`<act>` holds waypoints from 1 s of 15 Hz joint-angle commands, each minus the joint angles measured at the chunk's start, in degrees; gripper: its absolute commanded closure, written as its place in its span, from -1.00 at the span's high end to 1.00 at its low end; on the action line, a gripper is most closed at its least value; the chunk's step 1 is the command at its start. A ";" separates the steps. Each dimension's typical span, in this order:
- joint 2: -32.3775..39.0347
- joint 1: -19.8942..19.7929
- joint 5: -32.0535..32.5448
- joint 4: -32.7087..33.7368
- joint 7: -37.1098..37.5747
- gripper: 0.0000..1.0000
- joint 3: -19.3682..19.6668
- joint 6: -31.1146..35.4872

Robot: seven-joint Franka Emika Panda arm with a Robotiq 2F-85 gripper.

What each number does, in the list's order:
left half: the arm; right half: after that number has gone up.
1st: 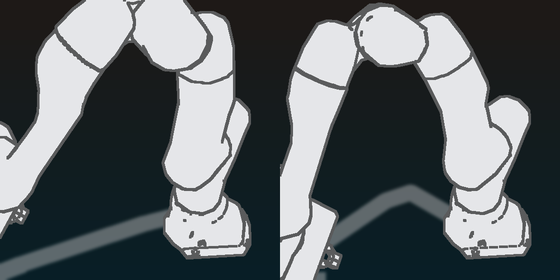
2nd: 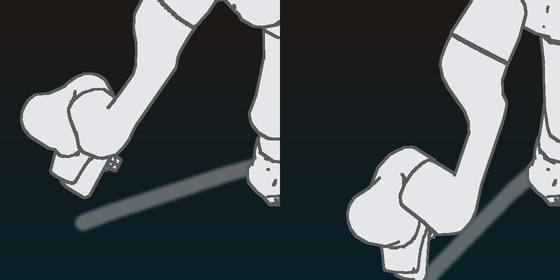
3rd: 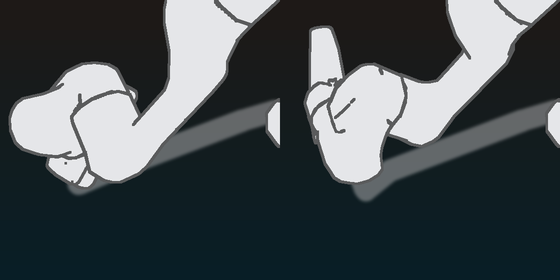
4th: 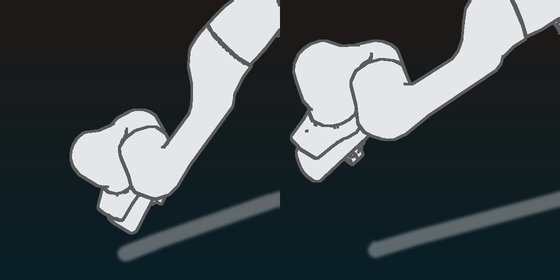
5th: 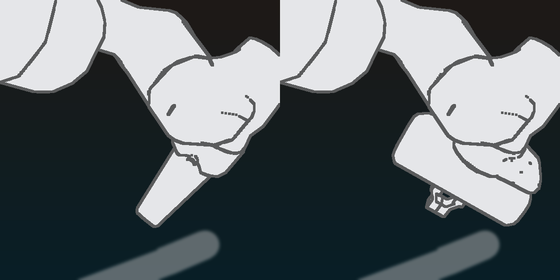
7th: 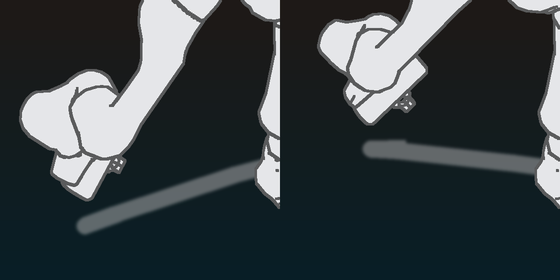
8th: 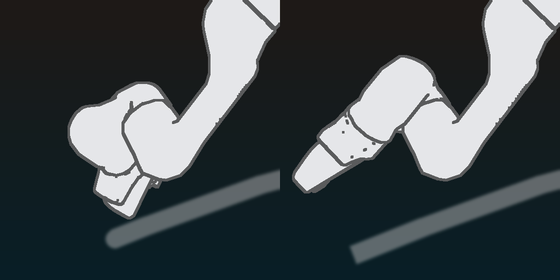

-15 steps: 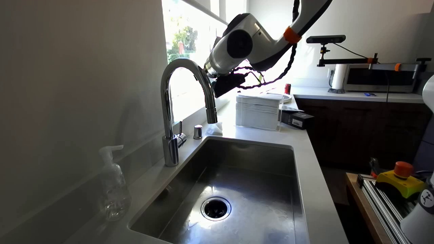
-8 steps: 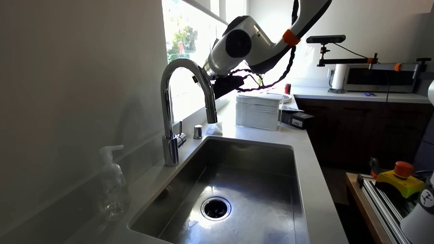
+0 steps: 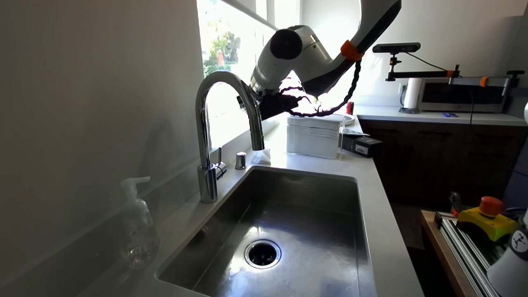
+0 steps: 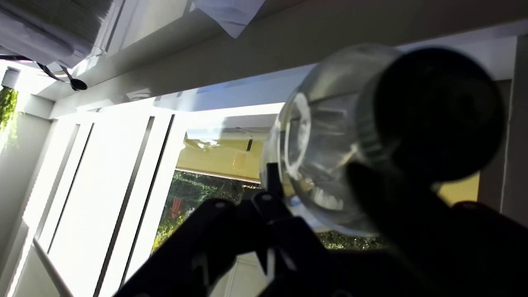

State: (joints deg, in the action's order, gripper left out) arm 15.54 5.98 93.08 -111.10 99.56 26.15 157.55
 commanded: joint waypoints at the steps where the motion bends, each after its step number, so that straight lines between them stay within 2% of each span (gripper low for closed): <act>1: -0.24 -1.82 -9.99 0.06 -8.35 -0.47 -0.71 3.98; 6: -0.10 -5.56 -31.04 -1.59 -26.21 -0.47 -4.09 7.75; 12: -0.22 -11.58 -56.22 -2.00 -47.17 -0.47 -13.06 4.85; 15: 0.00 -12.41 -68.90 -0.98 -57.57 -0.47 -15.04 2.95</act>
State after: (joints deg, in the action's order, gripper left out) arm 16.16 -4.82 34.51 -112.82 51.23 13.79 162.98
